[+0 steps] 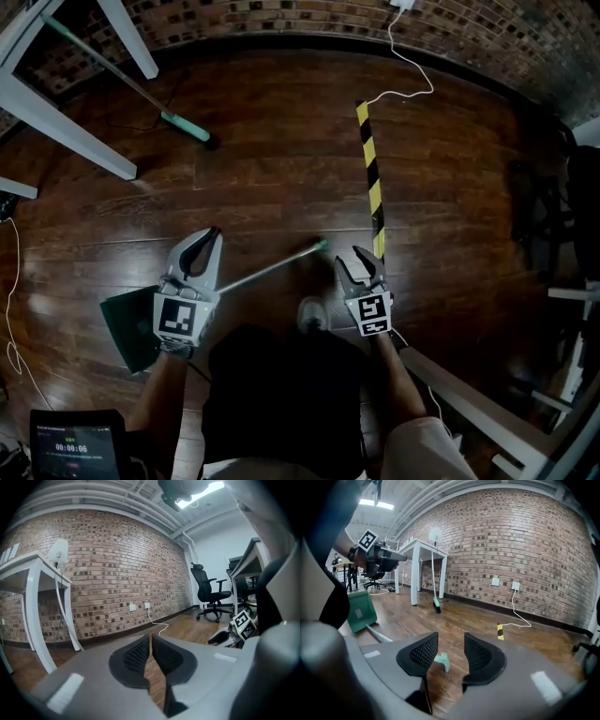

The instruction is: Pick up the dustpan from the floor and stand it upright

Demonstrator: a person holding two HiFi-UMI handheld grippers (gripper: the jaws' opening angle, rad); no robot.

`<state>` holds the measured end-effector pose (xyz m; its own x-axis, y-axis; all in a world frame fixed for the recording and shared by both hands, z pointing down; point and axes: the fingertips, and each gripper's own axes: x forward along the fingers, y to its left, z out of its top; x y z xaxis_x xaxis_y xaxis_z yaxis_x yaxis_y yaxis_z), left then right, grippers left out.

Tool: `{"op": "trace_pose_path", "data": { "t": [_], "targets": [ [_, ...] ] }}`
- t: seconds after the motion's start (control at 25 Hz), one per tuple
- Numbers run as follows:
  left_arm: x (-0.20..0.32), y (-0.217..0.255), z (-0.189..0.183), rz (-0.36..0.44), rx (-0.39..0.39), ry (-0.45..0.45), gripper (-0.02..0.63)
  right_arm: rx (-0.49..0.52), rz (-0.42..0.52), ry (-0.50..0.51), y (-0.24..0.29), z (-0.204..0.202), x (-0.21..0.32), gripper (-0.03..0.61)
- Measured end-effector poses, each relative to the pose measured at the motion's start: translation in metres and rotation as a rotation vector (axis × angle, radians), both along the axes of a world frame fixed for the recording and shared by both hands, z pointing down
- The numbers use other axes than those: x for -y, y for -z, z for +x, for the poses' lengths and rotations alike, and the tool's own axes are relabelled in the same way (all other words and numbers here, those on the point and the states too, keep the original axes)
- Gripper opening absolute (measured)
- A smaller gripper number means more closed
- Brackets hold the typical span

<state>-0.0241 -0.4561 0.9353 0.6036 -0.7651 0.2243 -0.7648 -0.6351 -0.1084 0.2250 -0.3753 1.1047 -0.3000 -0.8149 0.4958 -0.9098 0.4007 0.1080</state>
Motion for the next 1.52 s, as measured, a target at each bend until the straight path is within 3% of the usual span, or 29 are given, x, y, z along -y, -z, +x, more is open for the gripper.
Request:
{"op": "trace_pose_path", "data": {
  "t": [0.2,0.4,0.68,1.2,1.36,1.52],
  "targets": [
    [0.0,-0.059,-0.014,-0.023,0.0,0.022,0.018,-0.038,-0.014,0.023,-0.082,-0.001,0.008,0.187],
    [-0.01,-0.096,-0.016,-0.1,-0.007,0.036,0.018,-0.061,-0.039,0.04,-0.148,0.003,0.02,0.187],
    [-0.009,-0.125,-0.022,-0.126,0.025,0.063,0.017,-0.07,-0.042,0.087,-0.197,-0.005,0.038,0.181],
    [0.0,-0.119,-0.031,-0.11,0.042,0.101,0.014,-0.031,-0.039,0.029,-0.202,-0.013,0.061,0.083],
    [0.008,-0.101,-0.038,-0.071,0.003,0.122,0.014,-0.027,-0.027,0.004,-0.175,-0.008,0.06,0.081],
    [0.013,-0.053,-0.036,-0.025,-0.074,0.123,0.014,-0.065,-0.01,-0.032,-0.11,0.008,0.056,0.081]
  ]
}}
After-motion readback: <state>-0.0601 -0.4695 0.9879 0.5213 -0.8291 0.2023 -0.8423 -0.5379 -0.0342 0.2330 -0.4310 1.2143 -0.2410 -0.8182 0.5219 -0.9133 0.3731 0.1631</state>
